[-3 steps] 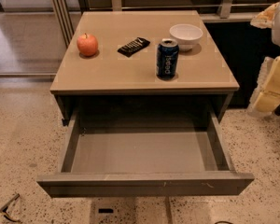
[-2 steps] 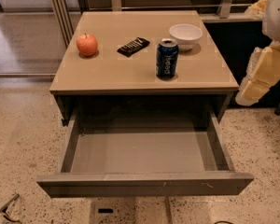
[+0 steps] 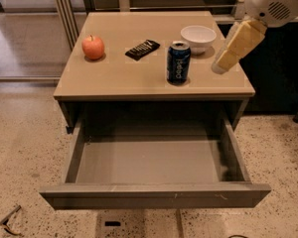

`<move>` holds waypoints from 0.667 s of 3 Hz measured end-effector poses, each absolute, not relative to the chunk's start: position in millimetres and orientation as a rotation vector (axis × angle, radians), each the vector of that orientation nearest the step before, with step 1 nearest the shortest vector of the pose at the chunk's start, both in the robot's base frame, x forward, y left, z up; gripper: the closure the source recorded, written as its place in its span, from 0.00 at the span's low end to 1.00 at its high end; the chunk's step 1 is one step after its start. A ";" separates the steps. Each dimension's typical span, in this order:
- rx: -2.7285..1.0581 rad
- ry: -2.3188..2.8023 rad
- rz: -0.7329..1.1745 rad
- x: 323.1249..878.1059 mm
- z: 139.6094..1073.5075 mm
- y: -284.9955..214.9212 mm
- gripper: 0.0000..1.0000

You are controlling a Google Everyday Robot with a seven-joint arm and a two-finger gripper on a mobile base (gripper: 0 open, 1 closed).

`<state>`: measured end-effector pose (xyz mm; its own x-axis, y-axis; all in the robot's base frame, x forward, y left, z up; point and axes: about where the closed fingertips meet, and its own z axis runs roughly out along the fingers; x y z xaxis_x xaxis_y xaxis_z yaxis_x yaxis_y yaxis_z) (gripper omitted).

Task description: Place pepsi can into top drawer

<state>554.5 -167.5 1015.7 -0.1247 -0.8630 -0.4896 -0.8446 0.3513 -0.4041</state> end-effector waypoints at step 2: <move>-1.396 1.923 0.198 602.9 970.1 -149.0 0.00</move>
Offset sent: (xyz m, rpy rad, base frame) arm 0.0383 0.0133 -0.0293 0.1454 0.0239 0.0184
